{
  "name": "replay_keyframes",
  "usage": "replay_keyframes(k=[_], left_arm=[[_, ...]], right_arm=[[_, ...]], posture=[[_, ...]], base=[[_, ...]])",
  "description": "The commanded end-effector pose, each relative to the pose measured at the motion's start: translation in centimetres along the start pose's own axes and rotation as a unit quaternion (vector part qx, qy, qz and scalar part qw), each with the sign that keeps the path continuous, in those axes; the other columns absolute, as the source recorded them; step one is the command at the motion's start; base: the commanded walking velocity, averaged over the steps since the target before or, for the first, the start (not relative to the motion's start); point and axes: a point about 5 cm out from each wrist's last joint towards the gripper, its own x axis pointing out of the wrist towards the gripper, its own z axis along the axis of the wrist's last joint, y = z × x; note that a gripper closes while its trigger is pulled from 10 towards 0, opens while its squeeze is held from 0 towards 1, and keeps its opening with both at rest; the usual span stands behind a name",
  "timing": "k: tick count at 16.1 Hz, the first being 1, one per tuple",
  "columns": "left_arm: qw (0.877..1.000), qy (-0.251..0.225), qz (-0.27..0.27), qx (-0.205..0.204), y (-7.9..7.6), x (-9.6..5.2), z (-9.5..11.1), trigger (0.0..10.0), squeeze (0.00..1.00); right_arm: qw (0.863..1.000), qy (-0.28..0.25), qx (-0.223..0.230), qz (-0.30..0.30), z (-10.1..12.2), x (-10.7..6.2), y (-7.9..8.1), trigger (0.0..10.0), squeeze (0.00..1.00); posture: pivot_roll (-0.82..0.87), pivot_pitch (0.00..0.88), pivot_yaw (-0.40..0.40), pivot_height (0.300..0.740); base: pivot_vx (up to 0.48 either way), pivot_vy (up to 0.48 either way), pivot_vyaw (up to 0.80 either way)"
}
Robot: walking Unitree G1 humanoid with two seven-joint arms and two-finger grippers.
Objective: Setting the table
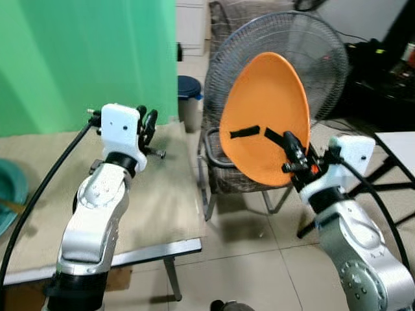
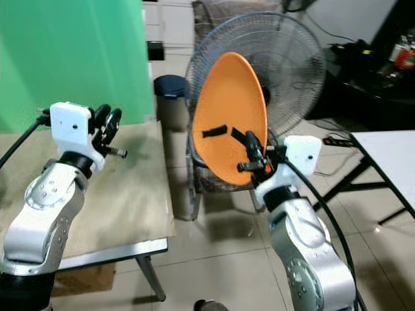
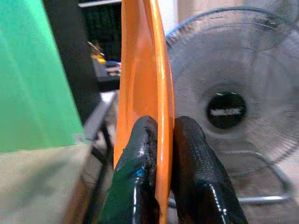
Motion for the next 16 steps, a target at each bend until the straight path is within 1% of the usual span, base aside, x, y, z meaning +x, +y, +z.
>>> replay_keyframes(k=[1, 2, 3, 5, 6, 8, 9, 10, 12, 14, 16], left_arm=[[1.0, 0.008, -0.007, 0.005, -0.1, -0.2, -0.1, 10.0, 0.0], [1.0, 0.013, -0.005, 0.003, 0.1, -0.3, -0.3, 10.0, 0.0], [1.0, 0.016, -0.006, -0.005, 0.1, -0.2, -0.4, 10.0, 0.0], [1.0, 0.021, -0.022, -0.009, -0.6, 0.0, -0.6, 10.0, 0.0], [0.999, 0.018, -0.025, -0.016, -0.8, 0.0, -0.4, 10.0, 0.0], [0.999, 0.019, -0.024, -0.033, -0.9, 0.1, -0.4, 10.0, 0.0], [0.999, 0.02, -0.025, -0.031, -0.9, 0.0, -0.5, 10.0, 0.0], [0.999, 0.025, -0.022, -0.031, -1.0, 0.0, -0.6, 10.0, 0.0], [0.999, 0.019, -0.02, -0.037, -1.1, 0.0, -0.4, 10.0, 0.0], [0.999, 0.018, -0.023, -0.038, -1.2, 0.0, -0.3, 10.0, 0.0], [0.999, 0.018, -0.019, -0.031, -1.1, 0.0, -0.2, 10.0, 0.0]], right_arm=[[1.0, -0.025, -0.013, 0.001, 0.7, -0.2, 0.0, 10.0, 0.0], [1.0, -0.02, -0.01, -0.001, 0.5, -0.4, -0.1, 10.0, 0.0], [1.0, -0.017, -0.009, -0.01, 0.3, -0.6, -0.2, 10.0, 0.0], [1.0, -0.016, -0.006, -0.026, 0.1, -1.0, -0.4, 10.0, 0.0], [0.999, -0.015, -0.012, -0.034, 0.0, -1.2, -0.6, 10.0, 0.0], [0.999, -0.016, -0.018, -0.044, -0.2, -1.3, -0.7, 10.0, 0.0], [0.999, -0.018, -0.019, -0.046, -0.1, -1.3, -0.7, 10.0, 0.0], [0.998, -0.032, -0.026, -0.052, 0.2, -1.2, -0.9, 10.0, 0.0], [0.998, -0.042, -0.03, -0.046, 0.7, -0.9, -1.0, 10.0, 0.0], [0.998, -0.047, -0.02, -0.034, 1.0, -0.6, -0.9, 10.0, 0.0], [0.999, -0.042, -0.005, -0.021, 0.9, -0.5, -0.6, 10.0, 0.0]], posture=[[0.01, 0.0, -0.038, 0.74], [0.0, 0.0, -0.031, 0.74], [-0.01, 0.0, -0.008, 0.74], [-0.02, 0.0, 0.001, 0.74], [-0.02, 0.0, 0.004, 0.74], [-0.03, 0.0, 0.01, 0.74], [-0.03, 0.0, 0.01, 0.74], [-0.03, 0.0, 0.003, 0.74], [-0.03, 0.0, -0.007, 0.74], [-0.02, 0.0, -0.013, 0.74], [-0.02, 0.0, -0.021, 0.74]], base=[[0.0, 0.0, -0.8], [0.0, 0.0, -0.8], [0.0, 0.0, -0.8], [0.0, 0.0, -0.8], [0.0, 0.0, -0.8], [0.0, 0.0, -0.8], [0.0, 0.0, -0.8], [0.0, 0.0, -0.8], [0.0, 0.0, -0.8], [0.0, 0.0, -0.8], [0.0, 0.0, -0.8]])
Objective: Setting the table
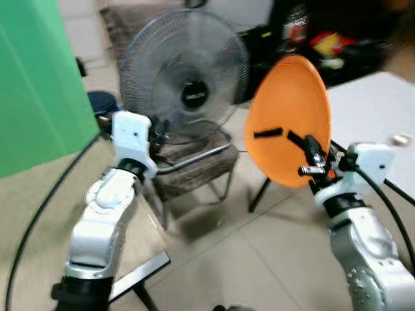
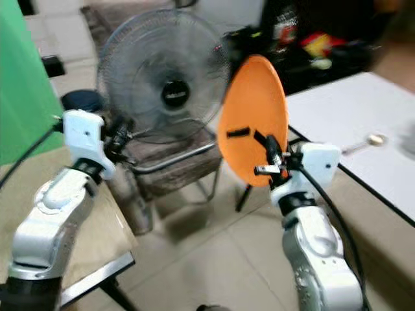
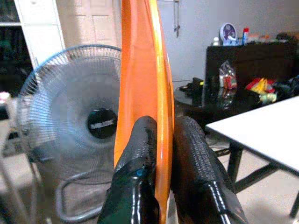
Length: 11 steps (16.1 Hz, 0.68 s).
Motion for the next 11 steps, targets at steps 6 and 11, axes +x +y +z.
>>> replay_keyframes(k=[6, 11], left_arm=[[1.0, -0.012, 0.003, -0.005, -0.33, 0.53, 0.64, 10.0, 0.0], [1.0, -0.012, -0.006, -0.015, -0.53, 0.5, 0.26, 10.0, 0.0]], right_arm=[[1.0, 0.009, -0.002, 0.002, 0.27, 0.24, -0.62, 10.0, 0.0], [1.0, 0.019, -0.015, 0.009, 0.17, 0.23, -0.47, 10.0, 0.0]], posture=[[-0.04, 0.0, -0.045, 0.74], [-0.04, 0.0, -0.039, 0.74]], base=[[0.0, 0.0, -0.8], [0.0, 0.0, -0.8]])
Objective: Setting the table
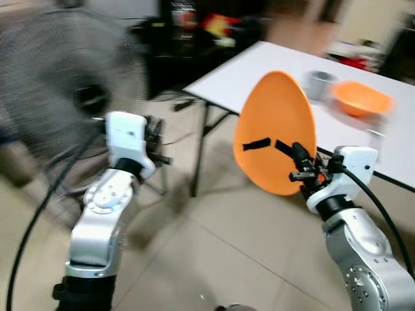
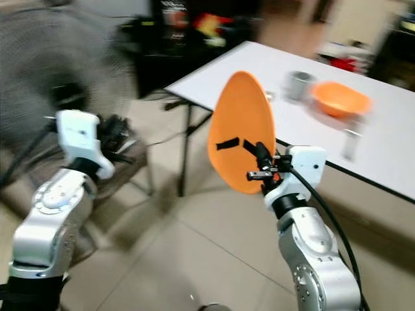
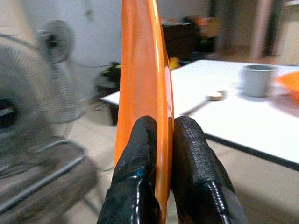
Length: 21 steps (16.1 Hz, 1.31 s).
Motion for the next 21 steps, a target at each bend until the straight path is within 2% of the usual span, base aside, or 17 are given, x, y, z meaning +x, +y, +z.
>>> replay_keyframes(k=[1, 3, 10, 16, 21], left_arm=[[1.0, -0.005, 0.003, -0.011, 0.26, 0.12, 0.14, 10.0, 0.0], [1.0, -0.002, 0.006, 0.001, 0.53, 0.06, 0.08, 10.0, 0.0], [1.0, 0.001, 0.001, -0.009, 0.41, -0.29, -0.12, 10.0, 0.0], [1.0, 0.005, 0.002, -0.005, 0.77, -0.5, -0.32, 10.0, 0.0], [1.0, 0.005, 0.001, -0.002, 0.85, -0.55, -0.32, 10.0, 0.0]], right_arm=[[1.0, -0.025, -0.003, 0.01, 1.09, 0.05, 0.41, 10.0, 0.0], [0.999, -0.028, 0.021, 0.012, 1.11, 0.1, 0.57, 10.0, 0.0], [0.999, -0.021, 0.012, 0.028, 0.97, 0.24, 0.87, 10.0, 0.0], [0.999, -0.014, 0.014, 0.035, 0.79, 0.15, 1.0, 10.0, 0.0], [0.999, -0.013, 0.015, 0.041, 0.77, 0.25, 1.12, 10.0, 0.0]], posture=[[-0.04, 0.0, -0.041, 0.74], [-0.04, 0.0, -0.044, 0.74], [-0.03, 0.0, -0.059, 0.74], [-0.02, 0.0, -0.065, 0.74], [-0.02, 0.0, -0.071, 0.74]], base=[[0.0, 0.0, -0.8], [0.0, 0.0, -0.4], [0.287, 0.0, 0.0], [0.332, 0.0, -0.76], [0.334, 0.0, -0.09]])
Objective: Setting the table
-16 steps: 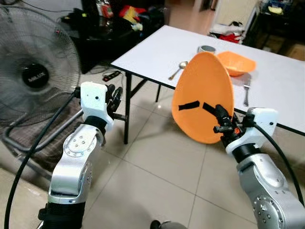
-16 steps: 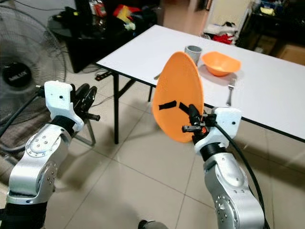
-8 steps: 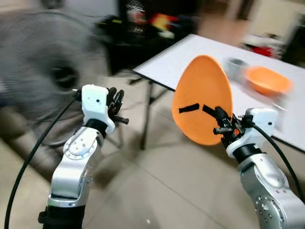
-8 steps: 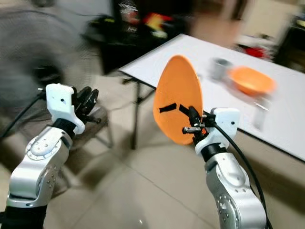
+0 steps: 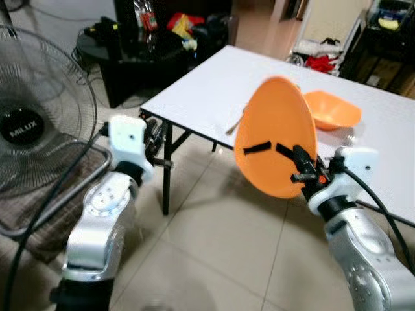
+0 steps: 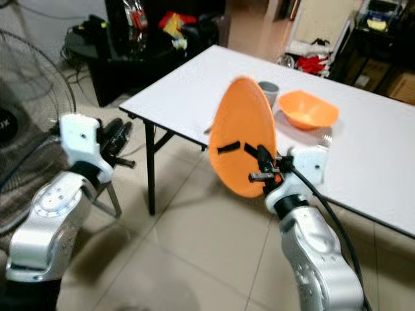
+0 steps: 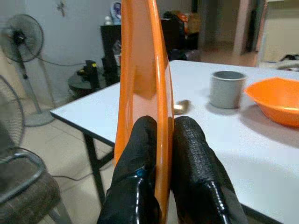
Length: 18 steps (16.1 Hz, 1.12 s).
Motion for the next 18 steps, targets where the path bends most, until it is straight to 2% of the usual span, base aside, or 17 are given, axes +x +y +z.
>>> replay_keyframes(k=[1, 3, 7, 18], left_arm=[[1.0, -0.007, -0.003, 0.001, -0.1, 0.2, 0.4, 10.0, 0.0], [1.0, -0.005, -0.01, 0.004, -0.2, 0.1, 0.3, 10.0, 0.0], [1.0, 0.001, -0.014, 0.009, 0.0, 0.0, 0.0, 10.0, 0.0], [0.999, 0.006, -0.014, 0.031, 0.8, -0.4, 0.0, 10.0, 0.0]], right_arm=[[0.999, -0.032, -0.007, 0.018, 1.4, 0.1, 0.4, 10.0, 0.0], [0.999, -0.031, -0.007, 0.017, 1.3, 0.0, 0.5, 10.0, 0.0], [0.999, -0.028, 0.003, 0.022, 1.1, -0.3, 0.9, 10.0, 0.0], [0.997, -0.008, 0.054, 0.046, 0.5, 0.1, 0.9, 10.0, 0.0]], posture=[[-0.02, 0.0, -0.07, 0.74], [-0.02, 0.0, -0.055, 0.74], [-0.02, 0.0, -0.05, 0.74], [0.01, 0.0, -0.064, 0.74]], base=[[0.33, 0.0, 0.0], [0.33, 0.0, 0.0], [0.33, 0.0, -0.75], [0.326, 0.0, 0.0]])
